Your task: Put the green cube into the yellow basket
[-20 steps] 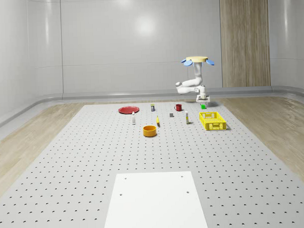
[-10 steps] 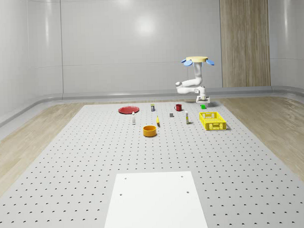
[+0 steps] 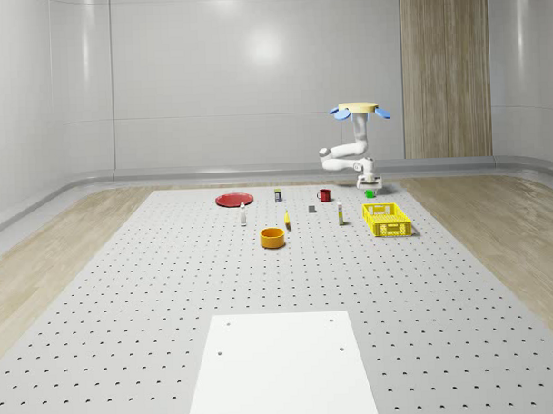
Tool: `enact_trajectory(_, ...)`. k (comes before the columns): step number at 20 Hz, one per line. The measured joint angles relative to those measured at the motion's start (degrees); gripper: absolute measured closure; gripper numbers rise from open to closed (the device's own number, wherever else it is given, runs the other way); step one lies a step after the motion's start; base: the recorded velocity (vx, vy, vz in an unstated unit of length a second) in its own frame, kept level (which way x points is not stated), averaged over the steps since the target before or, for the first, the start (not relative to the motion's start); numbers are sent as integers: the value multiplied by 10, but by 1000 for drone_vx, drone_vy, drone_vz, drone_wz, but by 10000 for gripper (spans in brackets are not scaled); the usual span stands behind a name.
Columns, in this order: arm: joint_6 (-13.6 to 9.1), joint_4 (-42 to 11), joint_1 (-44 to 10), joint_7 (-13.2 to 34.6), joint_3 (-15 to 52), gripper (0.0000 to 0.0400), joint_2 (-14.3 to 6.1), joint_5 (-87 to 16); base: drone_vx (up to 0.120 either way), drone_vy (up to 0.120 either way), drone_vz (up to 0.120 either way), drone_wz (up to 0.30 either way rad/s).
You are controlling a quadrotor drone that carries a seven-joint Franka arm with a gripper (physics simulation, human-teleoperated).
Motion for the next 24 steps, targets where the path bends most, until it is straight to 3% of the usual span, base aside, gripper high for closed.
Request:
enact_trajectory(5,7,1,-3,2,-1,130,-6,1,0,0,0,0)
enact_trajectory(13,7,-2,-6,8,16,141,-14,19,0,0,0,0)
enact_trajectory(16,0,-8,-8,11,38,147,-16,41,27,0,107,0)
enact_trajectory(24,-4,-15,-13,22,77,149,-26,82,120,0,120,0)
